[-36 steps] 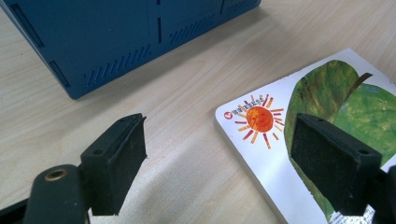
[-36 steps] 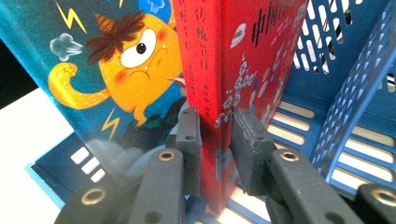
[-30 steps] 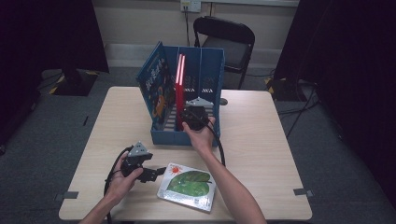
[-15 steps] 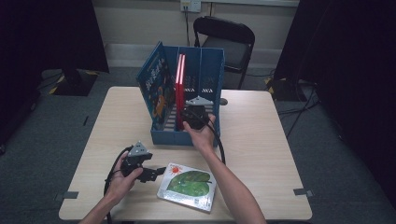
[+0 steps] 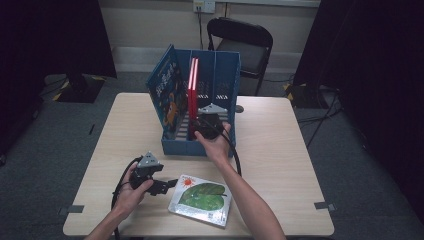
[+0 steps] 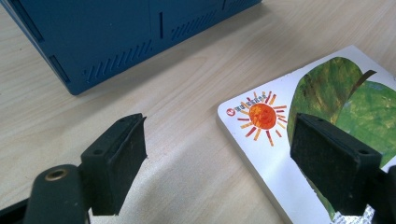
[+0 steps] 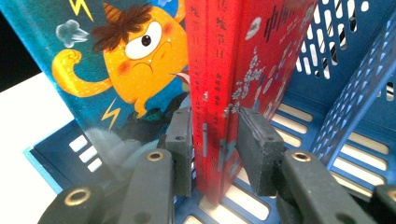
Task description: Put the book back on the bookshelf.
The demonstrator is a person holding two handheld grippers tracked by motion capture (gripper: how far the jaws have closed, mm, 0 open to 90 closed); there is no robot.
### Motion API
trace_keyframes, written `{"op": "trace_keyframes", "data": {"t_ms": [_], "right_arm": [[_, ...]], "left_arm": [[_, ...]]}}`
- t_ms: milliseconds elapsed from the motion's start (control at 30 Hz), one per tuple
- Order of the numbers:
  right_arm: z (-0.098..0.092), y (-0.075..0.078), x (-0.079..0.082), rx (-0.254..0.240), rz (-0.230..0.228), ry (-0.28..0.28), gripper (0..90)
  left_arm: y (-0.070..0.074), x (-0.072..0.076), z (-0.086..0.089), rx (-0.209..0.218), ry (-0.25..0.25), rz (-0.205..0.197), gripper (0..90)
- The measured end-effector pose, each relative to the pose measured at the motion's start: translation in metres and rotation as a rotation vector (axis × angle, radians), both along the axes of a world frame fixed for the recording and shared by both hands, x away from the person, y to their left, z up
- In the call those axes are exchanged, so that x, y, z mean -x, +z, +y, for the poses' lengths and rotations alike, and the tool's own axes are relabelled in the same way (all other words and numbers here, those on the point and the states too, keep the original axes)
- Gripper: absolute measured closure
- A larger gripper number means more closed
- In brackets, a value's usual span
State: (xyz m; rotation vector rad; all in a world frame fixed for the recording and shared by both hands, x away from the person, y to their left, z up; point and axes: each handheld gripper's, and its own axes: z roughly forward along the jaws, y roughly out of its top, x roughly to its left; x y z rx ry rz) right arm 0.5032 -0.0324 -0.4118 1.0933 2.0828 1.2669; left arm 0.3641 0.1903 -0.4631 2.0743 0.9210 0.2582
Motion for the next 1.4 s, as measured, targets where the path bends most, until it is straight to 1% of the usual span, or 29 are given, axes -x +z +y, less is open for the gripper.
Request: {"op": "trace_keyframes", "data": {"t_ms": [67, 133, 200, 267, 333, 433, 500, 567, 667, 867, 933, 1000, 1067, 1167, 1200, 1267, 1333, 1400], "right_arm": [[0.0, 0.001, 0.001, -0.004, -0.001, 0.008, 63.8], [-0.001, 0.003, 0.002, -0.003, -0.004, 0.007, 63.2], [-0.003, 0.005, 0.003, -0.013, 0.006, 0.006, 62.4], [-0.006, 0.007, 0.005, -0.019, 0.003, 0.009, 61.8], [-0.009, 0.009, 0.006, -0.027, 0.008, 0.025, 61.0], [-0.011, 0.011, 0.008, -0.018, 0.017, 0.041, 60.7], [-0.014, 0.012, 0.01, -0.029, 0.021, 0.052, 61.5], [-0.015, 0.014, 0.013, -0.032, 0.02, 0.056, 61.8], [-0.019, 0.017, 0.019, -0.029, 0.011, 0.079, 61.9], [-0.031, 0.019, 0.027, -0.024, 0.02, 0.086, 60.4], [-0.036, 0.022, 0.033, -0.038, 0.005, 0.095, 60.4], [-0.041, 0.024, 0.037, -0.044, 0.002, 0.104, 59.5], [-0.047, 0.026, 0.042, -0.04, 0.012, 0.111, 57.7], [-0.055, 0.024, 0.049, -0.027, 0.02, 0.113, 55.8], [-0.058, 0.023, 0.052, -0.032, 0.021, 0.111, 55.1], [-0.063, 0.023, 0.057, -0.036, 0.02, 0.119, 53.7], [-0.069, 0.023, 0.063, -0.041, 0.027, 0.123, 52.3], [-0.074, 0.024, 0.069, -0.031, 0.026, 0.128, 51.0]], "left_arm": [[0.0, 0.0, 0.0, -0.002, 0.0, 0.001, 18.1], [0.0, 0.0, -0.001, -0.002, 0.004, 0.002, 18.2], [0.0, 0.0, 0.0, -0.01, 0.003, 0.004, 18.4], [0.0, -0.001, 0.0, -0.01, 0.007, 0.008, 18.8], [-0.001, -0.001, -0.001, -0.011, 0.01, 0.008, 18.8], [-0.001, -0.001, -0.001, -0.012, 0.012, 0.007, 18.9], [-0.001, -0.001, -0.001, -0.012, 0.013, 0.007, 19.0], [-0.001, -0.001, 0.0, -0.013, 0.014, 0.008, 19.0], [-0.001, -0.001, 0.0, -0.016, 0.012, 0.009, 19.1], [-0.001, -0.001, -0.001, -0.017, 0.016, 0.008, 19.3], [-0.001, -0.001, -0.001, -0.018, 0.02, 0.01, 19.4], [-0.001, -0.001, -0.001, -0.018, 0.022, 0.013, 19.5], [-0.001, -0.001, -0.001, -0.019, 0.025, 0.011, 19.6], [-0.001, -0.001, -0.001, -0.013, 0.032, 0.015, 19.8], [-0.001, -0.001, -0.001, -0.01, 0.035, 0.019, 20.0], [0.0, -0.001, -0.001, -0.014, 0.037, 0.013, 20.3], [0.0, -0.001, -0.001, -0.012, 0.036, 0.016, 20.5], [0.0, -0.002, 0.0, -0.019, 0.047, 0.018, 20.8]]}}
